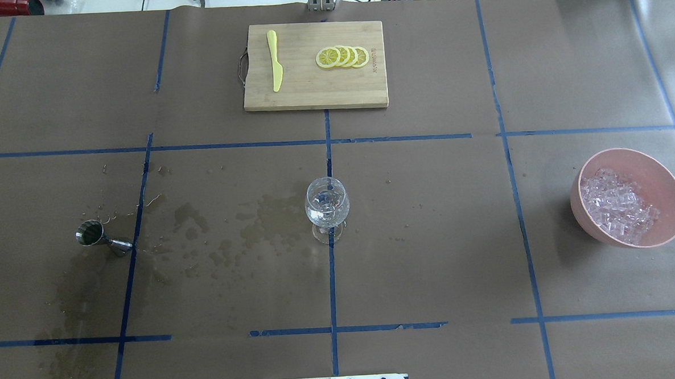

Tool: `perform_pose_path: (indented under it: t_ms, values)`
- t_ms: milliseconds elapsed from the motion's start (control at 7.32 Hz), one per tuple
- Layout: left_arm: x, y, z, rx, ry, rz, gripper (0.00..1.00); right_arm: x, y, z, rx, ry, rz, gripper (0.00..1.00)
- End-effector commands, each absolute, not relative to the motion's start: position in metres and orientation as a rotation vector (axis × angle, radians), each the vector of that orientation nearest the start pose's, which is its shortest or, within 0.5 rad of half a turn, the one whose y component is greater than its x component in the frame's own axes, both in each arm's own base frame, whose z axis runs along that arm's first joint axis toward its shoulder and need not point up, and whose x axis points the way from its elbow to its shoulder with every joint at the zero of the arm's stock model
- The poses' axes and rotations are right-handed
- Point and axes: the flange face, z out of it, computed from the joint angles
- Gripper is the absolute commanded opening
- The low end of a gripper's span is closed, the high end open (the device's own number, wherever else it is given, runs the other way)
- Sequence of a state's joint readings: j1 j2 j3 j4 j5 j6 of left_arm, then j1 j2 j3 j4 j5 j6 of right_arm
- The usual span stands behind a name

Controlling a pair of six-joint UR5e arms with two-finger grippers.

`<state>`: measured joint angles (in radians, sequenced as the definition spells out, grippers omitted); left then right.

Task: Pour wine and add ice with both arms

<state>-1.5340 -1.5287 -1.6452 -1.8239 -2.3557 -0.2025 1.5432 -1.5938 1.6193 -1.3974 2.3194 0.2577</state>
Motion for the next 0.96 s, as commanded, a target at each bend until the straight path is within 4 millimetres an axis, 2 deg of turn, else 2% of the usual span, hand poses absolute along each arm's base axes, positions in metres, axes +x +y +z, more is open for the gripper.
perform_pose_path:
  t_ms: [0, 273, 410, 683, 819]
  values:
    - [-0.044, -0.492, 0.606, 0.222, 0.811, 0.004, 1.00, 0.052, -0.495, 0.630, 0.078, -0.767, 0.146, 1.00]
    - [-0.037, -0.492, 0.611, 0.220, 0.801, 0.021, 1.00, 0.052, -0.495, 0.630, 0.079, -0.766, 0.145, 1.00]
    - [-0.035, -0.493, 0.602, 0.246, 0.805, 0.040, 1.00, 0.052, -0.495, 0.630, 0.079, -0.766, 0.145, 1.00]
    - [-0.035, -0.499, 0.587, 0.407, 0.809, 0.106, 1.00, 0.052, -0.495, 0.629, 0.081, -0.766, 0.145, 1.00]
    - [-0.034, -0.480, 0.595, 0.453, 0.825, 0.129, 1.00, 0.052, -0.496, 0.628, 0.083, -0.766, 0.143, 1.00]
